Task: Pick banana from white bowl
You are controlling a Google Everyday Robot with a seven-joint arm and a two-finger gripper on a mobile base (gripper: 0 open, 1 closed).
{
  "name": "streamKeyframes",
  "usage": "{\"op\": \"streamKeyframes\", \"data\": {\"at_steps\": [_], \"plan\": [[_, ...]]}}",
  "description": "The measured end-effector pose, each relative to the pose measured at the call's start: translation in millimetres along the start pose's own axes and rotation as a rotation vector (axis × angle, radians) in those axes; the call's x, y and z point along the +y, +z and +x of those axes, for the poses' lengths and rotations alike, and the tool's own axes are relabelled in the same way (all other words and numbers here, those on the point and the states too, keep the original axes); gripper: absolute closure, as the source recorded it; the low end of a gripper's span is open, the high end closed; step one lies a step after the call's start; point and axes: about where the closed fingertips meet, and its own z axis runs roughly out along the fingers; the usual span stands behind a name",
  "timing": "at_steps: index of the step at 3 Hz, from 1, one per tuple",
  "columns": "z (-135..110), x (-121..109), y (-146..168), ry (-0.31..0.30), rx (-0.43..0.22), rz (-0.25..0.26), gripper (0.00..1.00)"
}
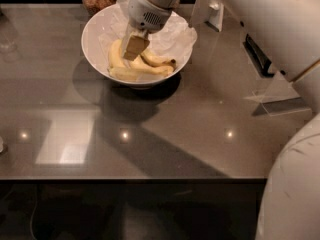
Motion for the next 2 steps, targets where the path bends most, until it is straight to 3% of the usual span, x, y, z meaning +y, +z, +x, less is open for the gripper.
{"op": "streamKeyframes", "data": {"at_steps": [1,2], "plan": [[5.4,0.1,7.7,0.024,0.012,-0.018,0.67],[8.8,3.0,14.2,0.045,0.016,-0.037,0.56]]}}
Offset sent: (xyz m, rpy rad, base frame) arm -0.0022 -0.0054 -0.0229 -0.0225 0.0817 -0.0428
